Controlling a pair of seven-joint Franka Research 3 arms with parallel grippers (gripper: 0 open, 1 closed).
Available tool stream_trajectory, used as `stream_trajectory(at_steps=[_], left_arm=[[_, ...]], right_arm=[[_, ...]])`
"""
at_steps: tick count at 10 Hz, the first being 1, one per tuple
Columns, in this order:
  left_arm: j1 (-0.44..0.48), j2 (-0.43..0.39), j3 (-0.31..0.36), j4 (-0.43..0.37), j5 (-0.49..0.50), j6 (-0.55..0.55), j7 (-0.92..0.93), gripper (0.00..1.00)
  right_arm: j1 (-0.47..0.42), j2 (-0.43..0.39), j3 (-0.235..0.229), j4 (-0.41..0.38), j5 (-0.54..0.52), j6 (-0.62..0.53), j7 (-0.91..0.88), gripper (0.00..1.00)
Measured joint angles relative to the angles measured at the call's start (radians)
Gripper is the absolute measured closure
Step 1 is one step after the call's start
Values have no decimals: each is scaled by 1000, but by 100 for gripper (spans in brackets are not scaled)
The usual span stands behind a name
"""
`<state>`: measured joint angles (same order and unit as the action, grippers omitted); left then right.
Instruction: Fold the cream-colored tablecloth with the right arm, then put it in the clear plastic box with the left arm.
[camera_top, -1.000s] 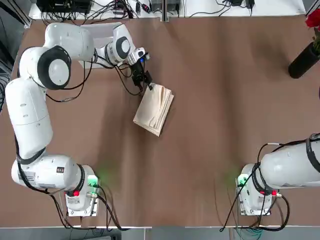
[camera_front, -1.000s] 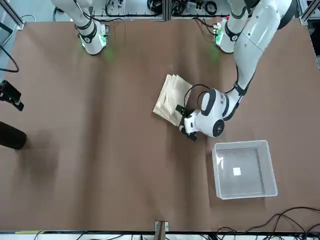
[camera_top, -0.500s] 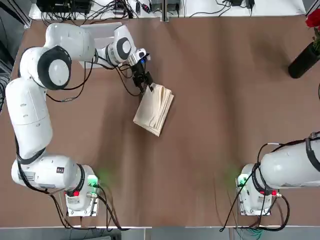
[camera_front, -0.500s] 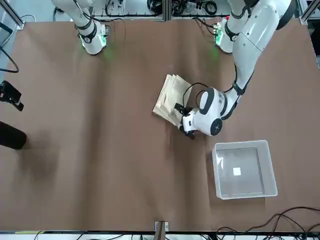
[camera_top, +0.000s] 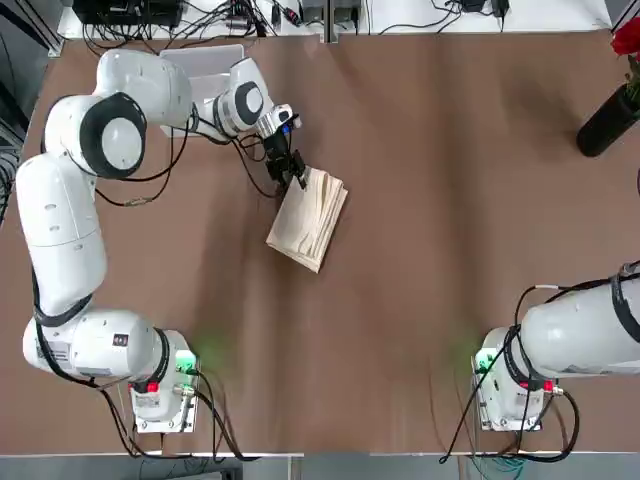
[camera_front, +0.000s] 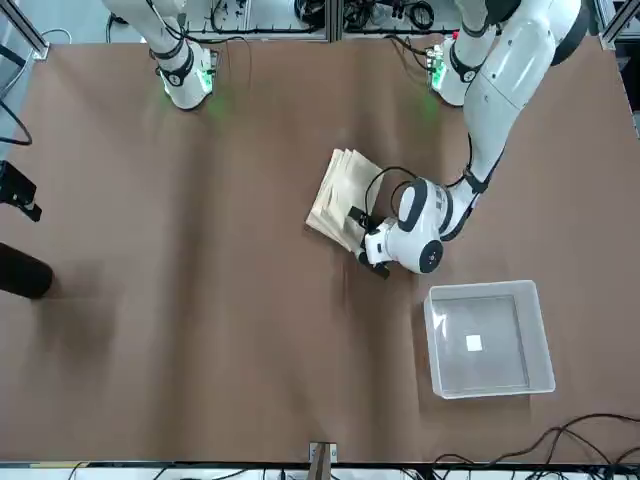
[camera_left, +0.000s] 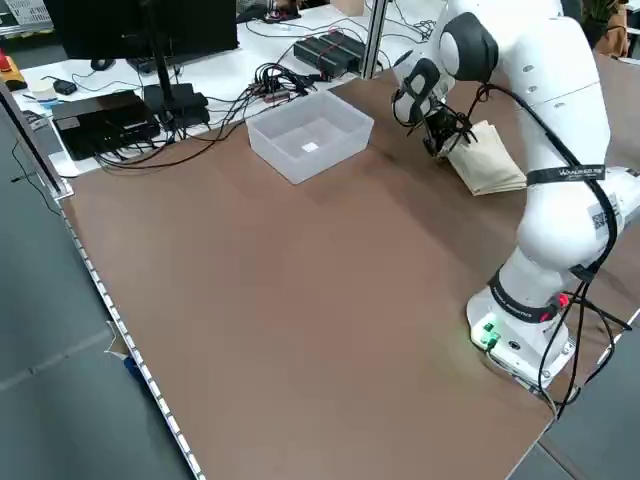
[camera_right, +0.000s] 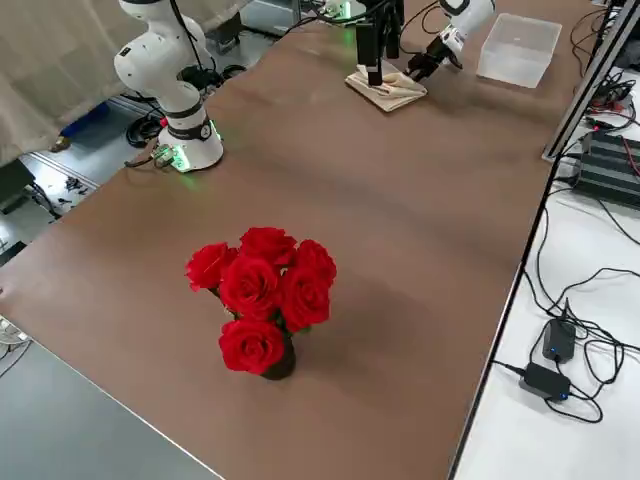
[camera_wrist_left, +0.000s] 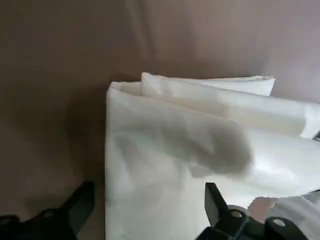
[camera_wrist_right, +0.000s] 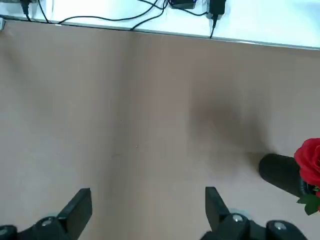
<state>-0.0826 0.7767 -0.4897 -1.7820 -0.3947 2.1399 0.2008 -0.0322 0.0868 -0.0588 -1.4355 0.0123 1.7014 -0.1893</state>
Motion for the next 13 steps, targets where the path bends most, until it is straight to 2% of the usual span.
stream_trajectory(at_steps=[2,4,5,8,9,11,13], left_arm=[[-12,2,-1,-1,0,0,0,7],[-28,2,-2,-12,0,0,-10,18],[-32,2,-5,-21,0,0,-20,37],[-35,-7,-13,-25,0,-1,-50,81],[-35,-17,-16,-25,0,-2,-50,88],[-36,-36,-20,-25,0,-17,-51,88],[-29,-65,-20,-23,0,-86,-50,88]], right_arm=[[0,0,0,0,0,0,0,0],[-1,0,0,0,0,0,0,0],[-1,0,0,0,0,0,0,0],[-1,0,0,0,0,0,0,0],[-1,0,0,0,0,0,0,0],[-1,0,0,0,0,0,0,0],[-1,0,0,0,0,0,0,0]])
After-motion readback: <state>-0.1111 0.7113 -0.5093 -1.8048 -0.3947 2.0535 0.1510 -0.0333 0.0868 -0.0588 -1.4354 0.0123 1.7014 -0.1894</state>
